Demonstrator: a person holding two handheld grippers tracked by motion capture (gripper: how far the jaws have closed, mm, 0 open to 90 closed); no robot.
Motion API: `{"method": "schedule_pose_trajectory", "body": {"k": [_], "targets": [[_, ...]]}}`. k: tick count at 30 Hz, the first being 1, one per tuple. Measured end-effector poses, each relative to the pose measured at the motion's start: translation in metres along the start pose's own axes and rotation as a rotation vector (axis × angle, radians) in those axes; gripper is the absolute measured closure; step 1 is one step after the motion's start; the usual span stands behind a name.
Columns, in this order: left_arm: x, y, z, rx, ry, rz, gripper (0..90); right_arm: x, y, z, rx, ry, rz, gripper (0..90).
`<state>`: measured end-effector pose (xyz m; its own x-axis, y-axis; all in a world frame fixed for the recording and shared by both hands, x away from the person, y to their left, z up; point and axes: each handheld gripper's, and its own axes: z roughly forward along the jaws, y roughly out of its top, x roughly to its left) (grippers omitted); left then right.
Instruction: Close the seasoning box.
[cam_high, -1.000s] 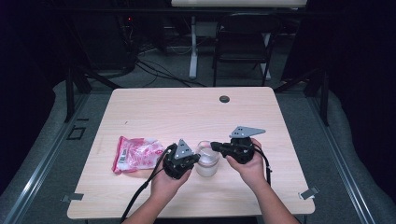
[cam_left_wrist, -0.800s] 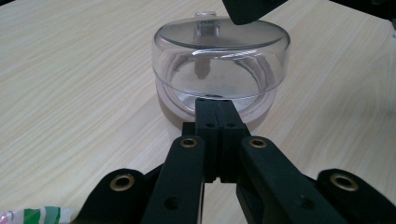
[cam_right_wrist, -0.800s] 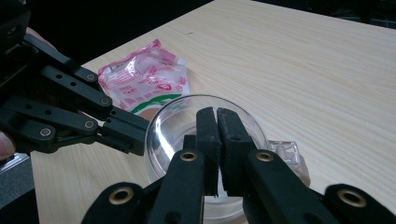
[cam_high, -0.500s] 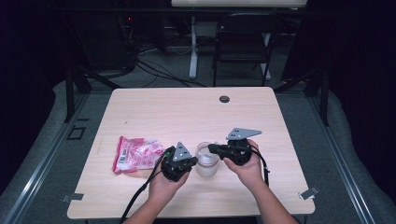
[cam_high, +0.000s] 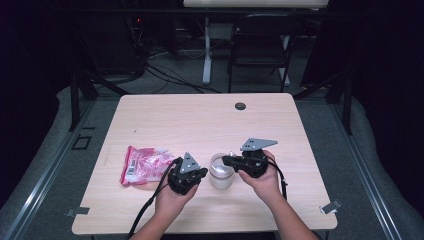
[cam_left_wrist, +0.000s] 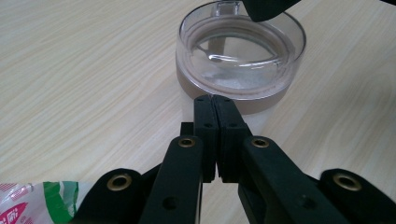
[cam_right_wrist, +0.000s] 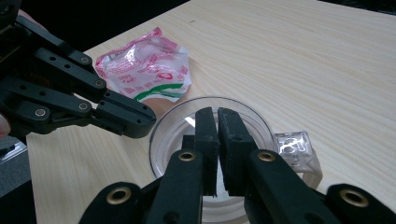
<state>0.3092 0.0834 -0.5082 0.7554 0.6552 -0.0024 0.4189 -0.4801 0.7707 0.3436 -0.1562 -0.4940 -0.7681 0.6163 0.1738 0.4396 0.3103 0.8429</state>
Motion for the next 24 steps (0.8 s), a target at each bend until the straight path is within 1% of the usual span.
{"method": "schedule_pose_trajectory", "body": {"k": [6, 8, 15, 17, 21, 24], "targets": [[0.003, -0.001, -0.002, -0.004, 0.012, -0.004, 86.0, -0.001, 0.0, 0.0, -0.001, 0.002, -0.001, 87.1], [0.004, -0.001, -0.003, -0.013, 0.017, -0.007, 85.1, -0.001, 0.0, 0.0, -0.001, 0.002, 0.0, 87.1], [0.009, -0.003, -0.008, -0.013, 0.032, -0.009, 81.5, 0.0, 0.0, 0.0, 0.001, 0.002, -0.005, 86.4], [0.011, -0.004, -0.01, -0.013, 0.042, -0.009, 79.8, 0.0, 0.0, 0.0, 0.003, 0.0, -0.008, 86.5], [0.017, -0.006, -0.015, -0.021, 0.06, -0.027, 76.8, 0.001, 0.001, -0.001, 0.004, -0.005, -0.016, 86.2], [0.021, -0.007, -0.02, -0.027, 0.081, -0.032, 73.6, 0.002, 0.001, -0.001, 0.002, -0.01, -0.018, 85.3]]}}
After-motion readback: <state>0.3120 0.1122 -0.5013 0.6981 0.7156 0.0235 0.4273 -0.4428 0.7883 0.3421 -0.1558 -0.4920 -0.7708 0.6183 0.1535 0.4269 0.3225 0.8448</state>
